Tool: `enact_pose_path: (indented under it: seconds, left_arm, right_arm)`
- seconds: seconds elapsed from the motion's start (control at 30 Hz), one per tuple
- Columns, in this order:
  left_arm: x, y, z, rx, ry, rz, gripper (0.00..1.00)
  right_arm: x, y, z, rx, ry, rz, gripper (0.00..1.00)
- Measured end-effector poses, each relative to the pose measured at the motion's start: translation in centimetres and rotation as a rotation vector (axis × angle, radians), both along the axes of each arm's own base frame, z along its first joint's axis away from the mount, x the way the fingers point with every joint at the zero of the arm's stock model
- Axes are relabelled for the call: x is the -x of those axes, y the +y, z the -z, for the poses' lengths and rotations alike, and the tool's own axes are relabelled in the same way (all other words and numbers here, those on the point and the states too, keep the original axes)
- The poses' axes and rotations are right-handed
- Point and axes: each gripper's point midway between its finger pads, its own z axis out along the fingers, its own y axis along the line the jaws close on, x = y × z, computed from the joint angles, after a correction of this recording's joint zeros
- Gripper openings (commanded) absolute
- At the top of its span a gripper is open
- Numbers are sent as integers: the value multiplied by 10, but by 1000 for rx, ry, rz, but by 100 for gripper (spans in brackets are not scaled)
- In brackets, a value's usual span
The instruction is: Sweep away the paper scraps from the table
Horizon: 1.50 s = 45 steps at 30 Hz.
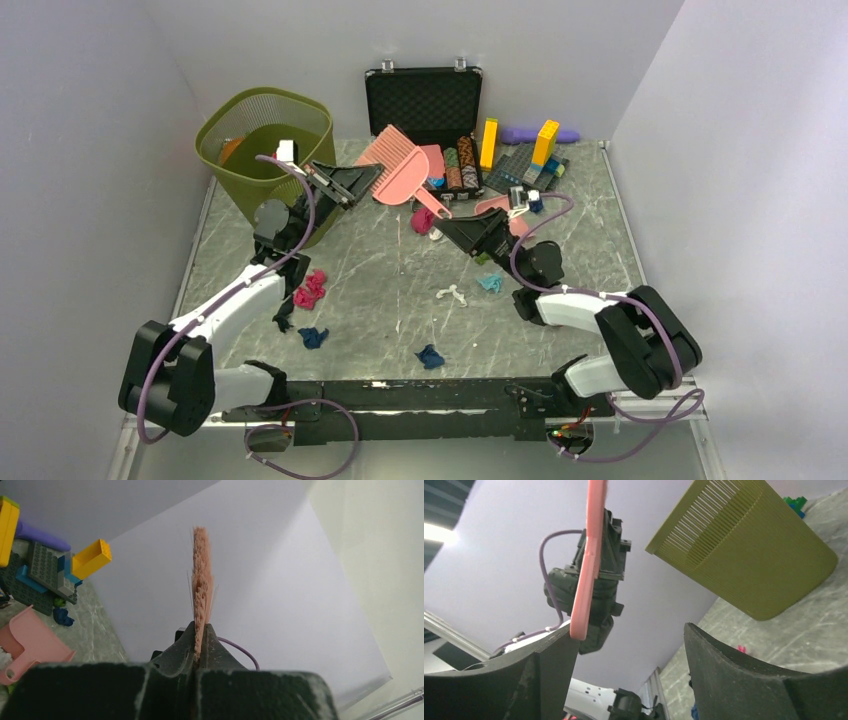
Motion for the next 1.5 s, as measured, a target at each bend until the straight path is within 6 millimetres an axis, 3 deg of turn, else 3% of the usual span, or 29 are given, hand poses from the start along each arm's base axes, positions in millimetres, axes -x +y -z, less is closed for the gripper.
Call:
enact_pose_path:
  seconds: [0.1,0.27,0.4,0.77,1.0,1.07,1.1,1.17,1.23,1.33,1.4,1.5]
  left_arm:
    - [-2,2,3,3,12,-14,0]
    - [-5,2,12,-3,39,-23,0]
    - [-5,2,14,-7,48,-23,0]
    - [-4,-6,25,7,68,16,0]
    - [-1,-6,22,6,52,24,0]
    - [-1,-6,21,4,44,24,0]
    - [0,-6,21,2,43,23,15]
    - [0,-6,23,-14,49,15,59]
    - [0,-4,29,-50,68,-2,96]
    - [0,2,42,-169,125,-60,99]
    - [-5,7,42,-268,142,-111,99]
    - [-16,16,22,-444,87,-204,99]
  right_arm:
    - [-4,3,-5,-27,-3,-4,68]
    - [-6,6,-20,-58,-38,-14,68]
    - [-5,7,-31,-68,-70,-19,53]
    - [-3,16,-45,-72,-98,-40,35]
    - [-9,21,-35,-40,-53,-37,0]
    - [-10,22,-33,-37,-39,-37,0]
    - [-11,22,-32,-35,-35,-36,0]
    - [-11,22,-31,-30,-23,-34,0]
    - [-14,20,-28,-8,17,-14,0]
    - [-17,12,-23,43,80,42,0]
    - [-20,-4,-16,110,147,136,0]
    - [-26,-38,-3,239,258,323,0]
